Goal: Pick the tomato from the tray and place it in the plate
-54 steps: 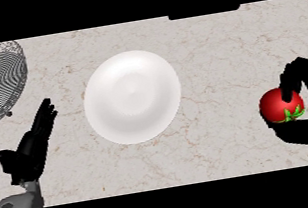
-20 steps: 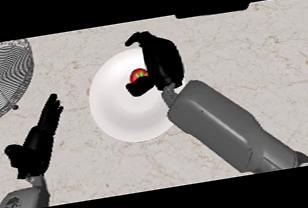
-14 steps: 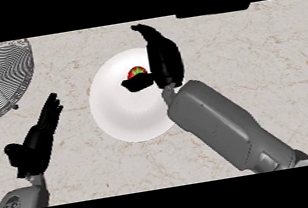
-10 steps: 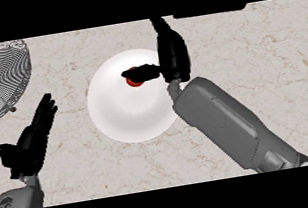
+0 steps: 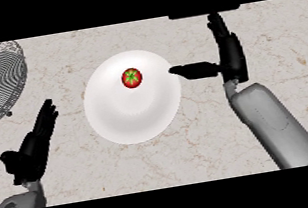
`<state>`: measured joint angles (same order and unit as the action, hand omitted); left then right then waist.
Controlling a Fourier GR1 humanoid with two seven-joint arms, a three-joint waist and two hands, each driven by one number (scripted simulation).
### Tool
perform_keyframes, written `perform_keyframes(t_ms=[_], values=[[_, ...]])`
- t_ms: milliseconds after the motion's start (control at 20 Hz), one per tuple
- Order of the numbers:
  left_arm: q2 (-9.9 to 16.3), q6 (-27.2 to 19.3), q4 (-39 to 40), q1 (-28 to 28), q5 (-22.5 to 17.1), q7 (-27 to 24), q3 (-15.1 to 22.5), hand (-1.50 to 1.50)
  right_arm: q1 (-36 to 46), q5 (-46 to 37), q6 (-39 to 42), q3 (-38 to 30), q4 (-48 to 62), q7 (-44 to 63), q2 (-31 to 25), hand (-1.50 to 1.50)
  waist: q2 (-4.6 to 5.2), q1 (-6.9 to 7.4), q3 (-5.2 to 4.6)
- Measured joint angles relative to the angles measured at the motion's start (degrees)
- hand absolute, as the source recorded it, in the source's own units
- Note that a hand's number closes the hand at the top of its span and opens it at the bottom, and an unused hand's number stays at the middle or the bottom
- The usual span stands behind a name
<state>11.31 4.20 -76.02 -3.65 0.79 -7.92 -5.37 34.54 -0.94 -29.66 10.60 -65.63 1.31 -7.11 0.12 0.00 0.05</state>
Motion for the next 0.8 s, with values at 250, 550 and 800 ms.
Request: perform_keyframes(t_ms=[250,550,800], values=[[-0.43,-0.24,-1.74,0.75,0.17,1.26,0.22,0.00,-6.54,4.58,10.01,-4.31,-1.51,-8.31,-5.72,-1.50,-0.08,-0.04,0.00],[-0.37,0.37,-3.06,0.71,0.16,2.29,0.02,0.00,-11.27,5.99,18.68,-7.72,1.91,-17.52,-8.88,-1.50,-0.09,0.13,-0.02],[-0.62,0.75,-1.54,0.07,0.69,1.57,-0.46,0.00,-10.83,4.63,22.68,-10.58,6.64,-21.64,-10.07,-1.50,-0.07,0.19,-0.04]])
